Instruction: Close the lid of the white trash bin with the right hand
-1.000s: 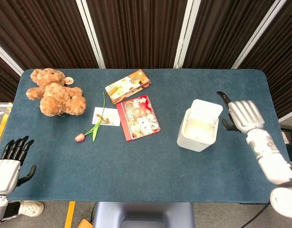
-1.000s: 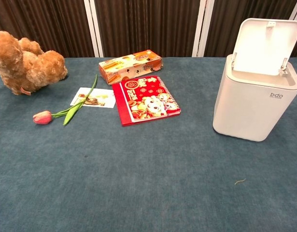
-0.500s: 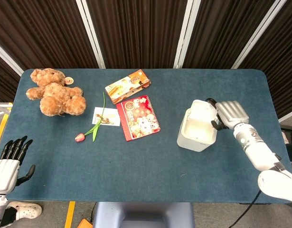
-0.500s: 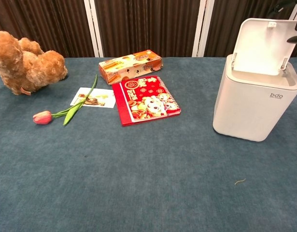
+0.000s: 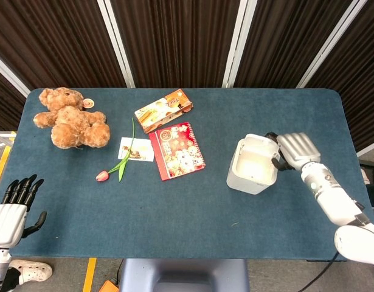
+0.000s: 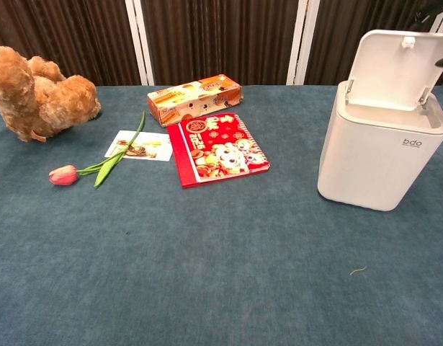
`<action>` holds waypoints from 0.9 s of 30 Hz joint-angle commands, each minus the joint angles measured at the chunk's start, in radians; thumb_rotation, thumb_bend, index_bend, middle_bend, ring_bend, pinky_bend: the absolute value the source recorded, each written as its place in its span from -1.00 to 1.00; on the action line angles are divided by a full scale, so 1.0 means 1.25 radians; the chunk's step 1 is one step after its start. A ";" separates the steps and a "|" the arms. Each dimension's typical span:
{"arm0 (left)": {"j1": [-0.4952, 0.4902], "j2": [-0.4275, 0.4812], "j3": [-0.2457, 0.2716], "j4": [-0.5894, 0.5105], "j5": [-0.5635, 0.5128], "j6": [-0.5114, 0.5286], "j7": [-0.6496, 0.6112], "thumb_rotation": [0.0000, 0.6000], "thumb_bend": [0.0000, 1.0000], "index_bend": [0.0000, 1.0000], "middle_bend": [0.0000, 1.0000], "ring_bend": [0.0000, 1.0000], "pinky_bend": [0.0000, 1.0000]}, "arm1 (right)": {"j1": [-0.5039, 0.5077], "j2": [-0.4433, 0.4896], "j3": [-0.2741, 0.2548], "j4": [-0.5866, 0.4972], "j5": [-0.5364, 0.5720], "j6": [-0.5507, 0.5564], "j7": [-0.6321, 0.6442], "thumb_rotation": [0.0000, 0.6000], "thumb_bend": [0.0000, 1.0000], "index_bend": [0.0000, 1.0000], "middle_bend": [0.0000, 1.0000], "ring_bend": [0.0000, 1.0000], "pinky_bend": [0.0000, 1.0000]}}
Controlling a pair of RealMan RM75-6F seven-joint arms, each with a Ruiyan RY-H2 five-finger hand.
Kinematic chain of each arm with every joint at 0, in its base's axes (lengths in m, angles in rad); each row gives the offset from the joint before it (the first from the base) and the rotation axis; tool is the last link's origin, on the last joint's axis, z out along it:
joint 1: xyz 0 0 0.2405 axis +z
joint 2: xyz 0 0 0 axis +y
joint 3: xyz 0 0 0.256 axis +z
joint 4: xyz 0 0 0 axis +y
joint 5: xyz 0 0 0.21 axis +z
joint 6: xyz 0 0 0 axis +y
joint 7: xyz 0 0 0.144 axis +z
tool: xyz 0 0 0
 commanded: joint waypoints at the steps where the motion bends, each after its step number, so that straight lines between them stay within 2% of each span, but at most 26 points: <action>1: 0.001 0.001 0.002 -0.001 0.004 0.003 -0.001 1.00 -0.18 -1.00 -1.00 -1.00 -0.98 | -0.033 0.029 -0.018 -0.049 -0.079 0.006 0.022 1.00 -0.01 -0.29 1.00 1.00 1.00; 5: 0.001 0.001 0.002 0.000 0.005 0.002 -0.002 1.00 -0.18 -1.00 -1.00 -1.00 -0.98 | -0.052 0.036 -0.033 -0.077 -0.132 0.028 0.017 1.00 -0.01 -0.32 1.00 1.00 1.00; 10: 0.000 0.001 0.004 -0.002 0.008 0.000 0.000 1.00 -0.18 -1.00 -1.00 -1.00 -0.98 | -0.056 0.018 -0.062 -0.090 -0.157 0.046 -0.018 1.00 -0.01 -0.34 1.00 1.00 1.00; 17: 0.000 0.003 0.005 -0.003 0.008 0.001 -0.004 1.00 -0.18 -1.00 -1.00 -1.00 -0.98 | -0.051 -0.028 -0.098 -0.083 -0.156 0.053 -0.061 1.00 -0.01 -0.35 1.00 1.00 1.00; 27: 0.001 0.006 0.005 -0.004 0.008 0.000 -0.006 1.00 -0.18 -1.00 -1.00 -1.00 -0.97 | -0.034 -0.065 -0.130 -0.074 -0.130 0.068 -0.102 1.00 -0.01 -0.37 1.00 1.00 1.00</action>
